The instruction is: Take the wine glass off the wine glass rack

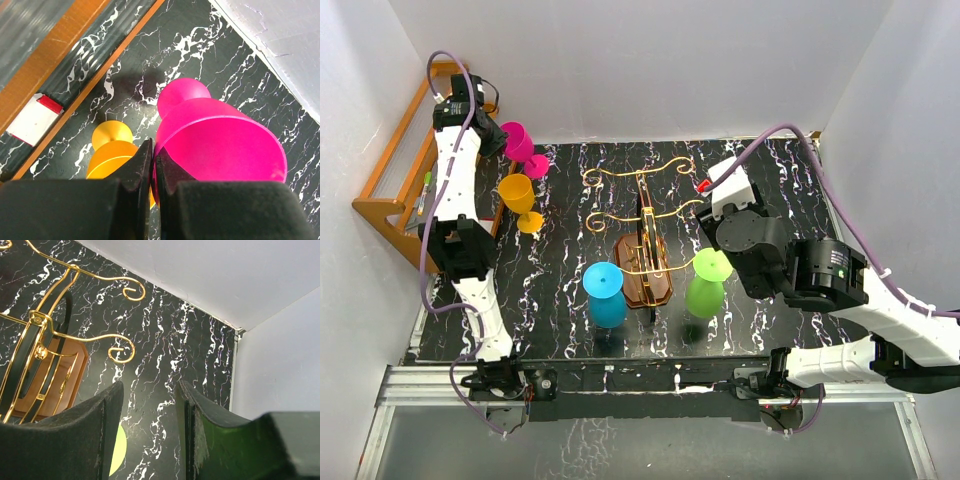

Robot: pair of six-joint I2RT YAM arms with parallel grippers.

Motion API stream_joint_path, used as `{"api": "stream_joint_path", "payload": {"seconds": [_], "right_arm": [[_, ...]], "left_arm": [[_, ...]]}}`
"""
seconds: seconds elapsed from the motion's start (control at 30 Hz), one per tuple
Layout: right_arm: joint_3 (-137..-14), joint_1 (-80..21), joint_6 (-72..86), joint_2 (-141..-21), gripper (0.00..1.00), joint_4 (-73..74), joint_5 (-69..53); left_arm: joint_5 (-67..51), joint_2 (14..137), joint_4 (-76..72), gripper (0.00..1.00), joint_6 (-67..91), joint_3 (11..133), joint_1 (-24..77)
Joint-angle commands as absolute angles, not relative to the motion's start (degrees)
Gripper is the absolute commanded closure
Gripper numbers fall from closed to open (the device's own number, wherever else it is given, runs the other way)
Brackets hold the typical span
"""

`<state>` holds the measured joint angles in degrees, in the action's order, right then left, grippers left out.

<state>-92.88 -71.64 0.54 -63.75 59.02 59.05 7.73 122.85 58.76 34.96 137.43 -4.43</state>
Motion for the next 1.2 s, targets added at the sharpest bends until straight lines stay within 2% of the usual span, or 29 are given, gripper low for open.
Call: {"api": "stream_joint_path", "payload": {"seconds": [0.0, 0.43, 0.7, 0.83, 1.17], "right_arm": [[-91.9, -72.0, 0.6, -62.9, 0.52, 56.2, 60.3], [-92.0, -72.0, 3.1, -63.5, 0.53, 56.0, 59.0], [-91.6, -72.0, 2.6, -63.0, 0.53, 55.4, 59.5], [-90.0, -72.0, 1.9, -62.4, 0.53, 53.5, 59.2], [-90.2, -72.0, 2.7, -63.4, 0.53, 52.8, 57.1]], "left_arm": [[8.5, 122.9, 59.8, 1.0, 34.1, 140.4, -5.1], [11.8, 127.5, 61.0, 0.99, 32.5, 139.8, -5.1], [10.9, 129.0, 60.7, 0.91, 32.7, 139.6, -5.1], [9.6, 128.3, 60.2, 0.73, 32.8, 139.3, -5.1], [10.3, 125.5, 60.5, 0.72, 32.8, 140.4, -5.2]]}}
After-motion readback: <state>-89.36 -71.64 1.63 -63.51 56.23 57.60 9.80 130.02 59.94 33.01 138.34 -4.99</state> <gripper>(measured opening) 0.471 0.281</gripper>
